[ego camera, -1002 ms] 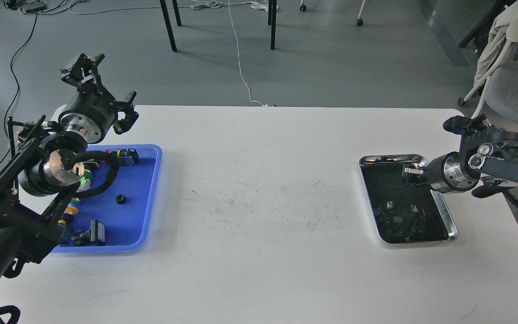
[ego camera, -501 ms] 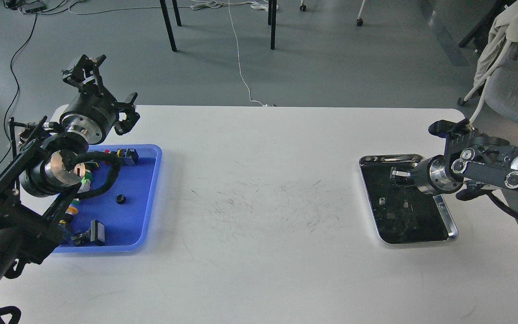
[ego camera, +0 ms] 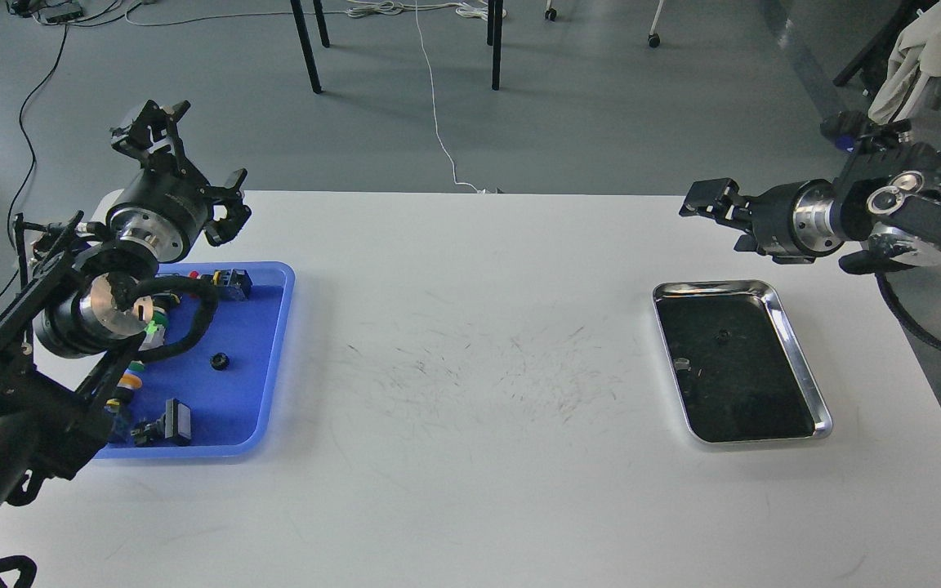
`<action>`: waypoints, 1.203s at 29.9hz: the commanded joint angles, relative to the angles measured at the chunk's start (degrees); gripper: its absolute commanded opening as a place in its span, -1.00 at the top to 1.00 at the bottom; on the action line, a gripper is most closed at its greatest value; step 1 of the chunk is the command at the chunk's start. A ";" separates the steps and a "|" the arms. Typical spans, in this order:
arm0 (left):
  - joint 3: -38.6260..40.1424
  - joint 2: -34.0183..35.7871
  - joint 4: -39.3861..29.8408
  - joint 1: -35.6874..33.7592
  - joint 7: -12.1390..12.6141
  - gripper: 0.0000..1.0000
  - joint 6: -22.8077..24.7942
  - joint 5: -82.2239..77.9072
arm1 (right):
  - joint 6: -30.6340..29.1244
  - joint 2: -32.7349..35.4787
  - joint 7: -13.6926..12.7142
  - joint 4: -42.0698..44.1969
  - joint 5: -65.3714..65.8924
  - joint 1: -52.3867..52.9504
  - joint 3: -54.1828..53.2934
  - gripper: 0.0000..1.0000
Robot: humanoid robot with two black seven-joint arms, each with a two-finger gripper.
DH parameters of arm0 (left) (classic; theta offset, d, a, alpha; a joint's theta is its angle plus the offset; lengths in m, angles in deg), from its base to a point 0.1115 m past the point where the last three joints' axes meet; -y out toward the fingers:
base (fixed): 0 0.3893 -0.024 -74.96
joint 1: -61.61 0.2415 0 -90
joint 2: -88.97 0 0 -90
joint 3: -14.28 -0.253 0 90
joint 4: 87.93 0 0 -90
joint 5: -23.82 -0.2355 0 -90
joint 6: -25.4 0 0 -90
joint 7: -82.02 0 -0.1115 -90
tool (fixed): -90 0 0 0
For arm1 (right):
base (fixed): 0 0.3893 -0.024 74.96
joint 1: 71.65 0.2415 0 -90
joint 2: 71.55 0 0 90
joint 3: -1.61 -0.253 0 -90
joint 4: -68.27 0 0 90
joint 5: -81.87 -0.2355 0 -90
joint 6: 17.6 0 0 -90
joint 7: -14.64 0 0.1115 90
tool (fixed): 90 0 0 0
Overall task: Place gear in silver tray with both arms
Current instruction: 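Raise the right gripper away from the silver tray, then grasp another small black gear in the blue tray with the left gripper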
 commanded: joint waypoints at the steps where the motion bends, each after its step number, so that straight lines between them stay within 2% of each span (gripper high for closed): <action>1: 0.09 1.04 -0.08 -0.09 0.78 -0.96 0.09 -0.33 | 0.21 -0.56 0.02 1.15 -5.44 -0.41 -9.12 -0.91; 4: 0.00 4.29 -0.17 0.79 0.78 -0.96 0.62 -0.33 | 0.29 -0.47 0.81 1.41 -15.36 -1.28 -15.71 -0.91; 8: -0.87 8.86 -0.52 4.30 0.60 -0.96 3.42 -0.42 | 2.31 -0.47 4.76 1.15 -26.18 -9.34 -28.79 -0.91; 12: -0.96 13.43 -2.53 8.87 0.60 -0.96 7.38 -1.03 | 1.88 -0.56 4.59 1.07 -29.71 -19.28 -43.12 -0.92; 18: -2.45 20.91 -4.57 15.64 0.34 -0.96 13.44 -10.85 | -6.46 -0.74 5.21 0.63 -39.11 -35.71 -55.88 -0.92; 21: -4.29 22.14 -4.65 17.05 -0.01 -0.96 13.71 -20.42 | -9.95 -1.52 5.38 0.01 -41.05 -42.22 -59.40 -0.93; 25: -7.37 22.06 -4.65 17.05 -0.19 -0.96 13.80 -35.19 | -9.95 -3.28 5.56 -0.78 -40.97 -47.50 -60.03 -0.93; 28: -9.74 21.35 -4.65 16.97 -0.80 -0.96 13.71 -46.96 | -9.95 -3.64 6.78 -1.48 -40.97 -49.36 -60.38 -0.93; 36: -15.11 21.27 -4.65 16.53 -6.60 -0.93 11.00 -72.81 | -9.95 -3.64 7.40 -1.31 -40.71 -49.45 -59.24 -0.93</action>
